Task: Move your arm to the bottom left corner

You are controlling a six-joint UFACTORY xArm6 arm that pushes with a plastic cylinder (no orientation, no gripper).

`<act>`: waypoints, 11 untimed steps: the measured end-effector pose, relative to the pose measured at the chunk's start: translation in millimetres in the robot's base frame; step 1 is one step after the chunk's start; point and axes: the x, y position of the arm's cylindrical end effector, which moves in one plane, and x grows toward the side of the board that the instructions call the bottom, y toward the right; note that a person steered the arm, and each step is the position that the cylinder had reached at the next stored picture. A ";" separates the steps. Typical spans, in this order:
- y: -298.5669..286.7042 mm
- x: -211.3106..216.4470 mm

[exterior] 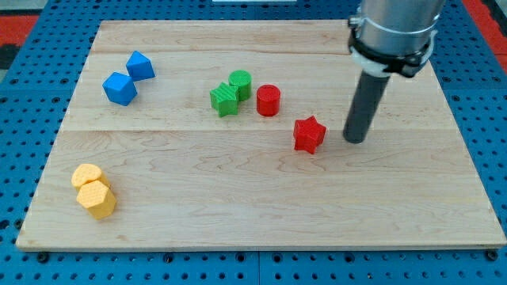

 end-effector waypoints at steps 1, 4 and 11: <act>-78.8 0.0; -137.1 26.7; -308.4 134.0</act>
